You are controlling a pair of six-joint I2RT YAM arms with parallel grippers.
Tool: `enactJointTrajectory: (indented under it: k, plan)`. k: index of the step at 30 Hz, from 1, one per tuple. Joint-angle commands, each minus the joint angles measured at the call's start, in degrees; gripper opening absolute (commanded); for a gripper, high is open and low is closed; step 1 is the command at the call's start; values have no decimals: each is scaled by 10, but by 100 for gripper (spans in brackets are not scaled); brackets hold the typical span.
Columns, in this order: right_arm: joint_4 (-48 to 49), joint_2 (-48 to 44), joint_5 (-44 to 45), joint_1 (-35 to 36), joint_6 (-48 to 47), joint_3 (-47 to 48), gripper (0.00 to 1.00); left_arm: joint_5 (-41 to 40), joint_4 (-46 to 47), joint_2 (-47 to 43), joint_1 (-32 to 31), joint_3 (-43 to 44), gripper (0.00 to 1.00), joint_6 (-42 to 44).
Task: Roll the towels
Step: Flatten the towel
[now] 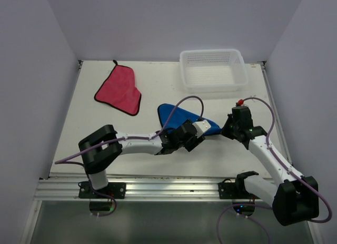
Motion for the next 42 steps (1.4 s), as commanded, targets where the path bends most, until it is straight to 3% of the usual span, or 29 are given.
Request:
enactJointTrajectory:
  k: [1, 6, 18, 20, 24, 29, 36, 42]
  plan:
    - [-7, -10, -21, -11, -14, 18, 0, 2, 19, 13, -3, 25, 67, 23]
    - [2, 0, -29, -20, -14, 17, 0, 5, 15, 38, -3, 30, 62, 28]
    - [11, 12, -41, -33, -14, 16, 0, -20, -4, 105, -2, 60, 64, 58]
    - [11, 12, -41, -34, -14, 16, 0, -30, -6, 113, 0, 61, 59, 57]
    - [11, 13, -44, -35, -14, 17, 0, -38, -13, 114, 6, 54, 28, 52]
    - [8, 8, -46, -35, -15, 17, 0, -51, -17, 91, 16, 40, 8, 49]
    - [-5, -48, -77, -35, -21, 27, 0, -84, -44, -11, 16, 21, 7, 37]
    - [-48, -78, -111, -27, -24, 74, 0, -120, -151, -114, 9, 25, 8, -12]
